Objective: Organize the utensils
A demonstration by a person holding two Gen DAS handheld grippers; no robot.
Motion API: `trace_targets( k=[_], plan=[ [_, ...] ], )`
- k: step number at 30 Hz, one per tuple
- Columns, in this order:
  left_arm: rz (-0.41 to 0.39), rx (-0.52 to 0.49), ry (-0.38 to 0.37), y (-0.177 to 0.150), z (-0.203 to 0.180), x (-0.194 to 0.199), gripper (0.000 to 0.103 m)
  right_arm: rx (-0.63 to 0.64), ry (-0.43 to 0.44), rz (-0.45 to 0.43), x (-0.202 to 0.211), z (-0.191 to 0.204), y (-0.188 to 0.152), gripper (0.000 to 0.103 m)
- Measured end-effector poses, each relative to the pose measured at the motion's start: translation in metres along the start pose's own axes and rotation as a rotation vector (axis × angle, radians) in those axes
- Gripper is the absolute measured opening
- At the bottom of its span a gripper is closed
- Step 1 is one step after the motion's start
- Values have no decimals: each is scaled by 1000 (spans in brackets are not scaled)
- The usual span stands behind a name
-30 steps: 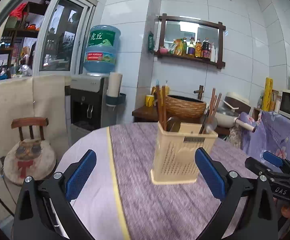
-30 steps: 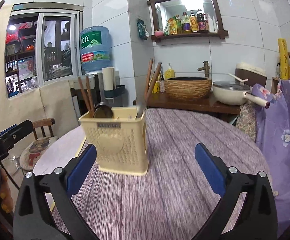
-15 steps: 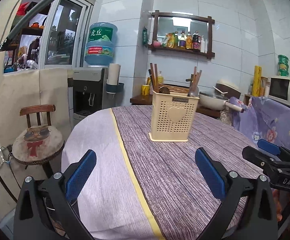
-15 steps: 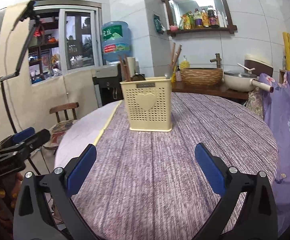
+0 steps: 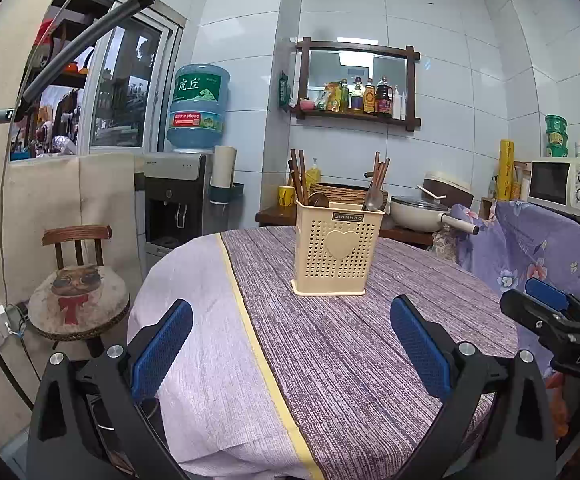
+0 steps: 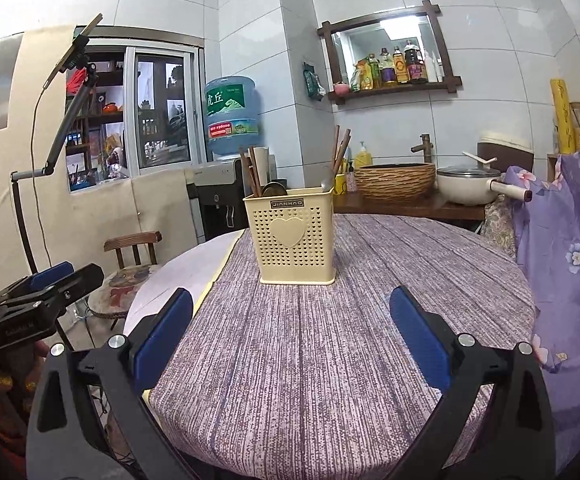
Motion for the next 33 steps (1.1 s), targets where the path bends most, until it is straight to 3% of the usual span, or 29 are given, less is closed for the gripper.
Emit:
trace_targets(
  k=[33],
  plan=[
    [18,10,-4,-2,-5,1,98,31,9,-3,0,5,-2,97]
  ],
)
Point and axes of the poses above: each gripper's, at about its wrist camera, not at the fingertips, and x roughly against the way its jaws point, z to its left, y to its top, the point moved 5 cm from there along -x, roughly the way its jaws point, and after that the axes turned 1 degree about x, right-handed, at the moved point
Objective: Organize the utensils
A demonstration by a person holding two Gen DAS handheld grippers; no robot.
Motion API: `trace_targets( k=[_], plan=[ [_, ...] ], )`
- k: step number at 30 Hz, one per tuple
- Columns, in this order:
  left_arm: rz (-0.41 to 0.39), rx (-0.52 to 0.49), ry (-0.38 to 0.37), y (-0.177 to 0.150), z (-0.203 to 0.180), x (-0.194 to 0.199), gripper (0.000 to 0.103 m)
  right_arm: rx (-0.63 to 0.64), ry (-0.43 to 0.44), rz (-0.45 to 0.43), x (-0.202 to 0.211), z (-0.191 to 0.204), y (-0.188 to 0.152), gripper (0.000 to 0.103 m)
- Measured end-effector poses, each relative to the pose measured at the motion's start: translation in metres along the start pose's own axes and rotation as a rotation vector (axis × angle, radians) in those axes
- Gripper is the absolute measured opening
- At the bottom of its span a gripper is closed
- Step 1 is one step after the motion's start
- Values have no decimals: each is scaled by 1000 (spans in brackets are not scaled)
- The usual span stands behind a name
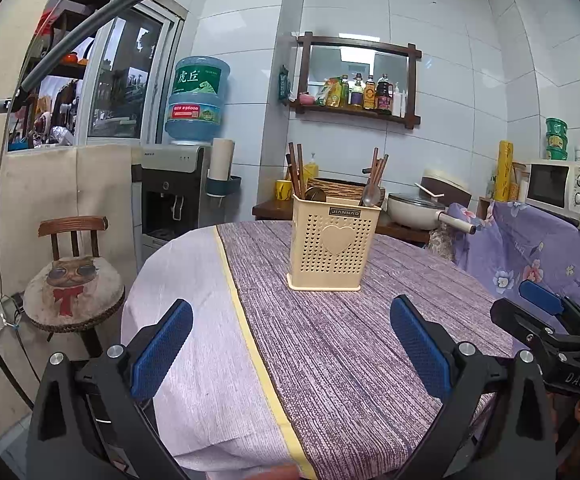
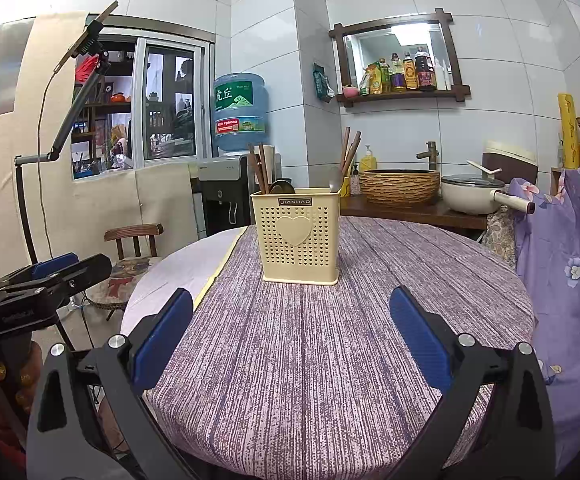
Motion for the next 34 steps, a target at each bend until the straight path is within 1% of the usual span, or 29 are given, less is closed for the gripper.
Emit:
trace_targets(
  k=[11,23,34],
  plan=[
    [15,8,3,-1,-1,-2,98,-3,-2,1,0,-1,0,97],
    [14,13,3,-1,1,-2,98,-11,-7,10,-2,-1,-2,97],
    [28,27,29,0,4,-7,98,-25,-8,20,-4,-4,-3,97]
  ],
)
Point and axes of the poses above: each gripper's, at about its wrist camera, not at the fingertips, and x roughly against the way its jaws point, z to its left, y to its top, the point moved 5 cm from there along -x, roughly the way its jaws point, and after that the axes turned 1 degree about x, right-handed, at the moved point
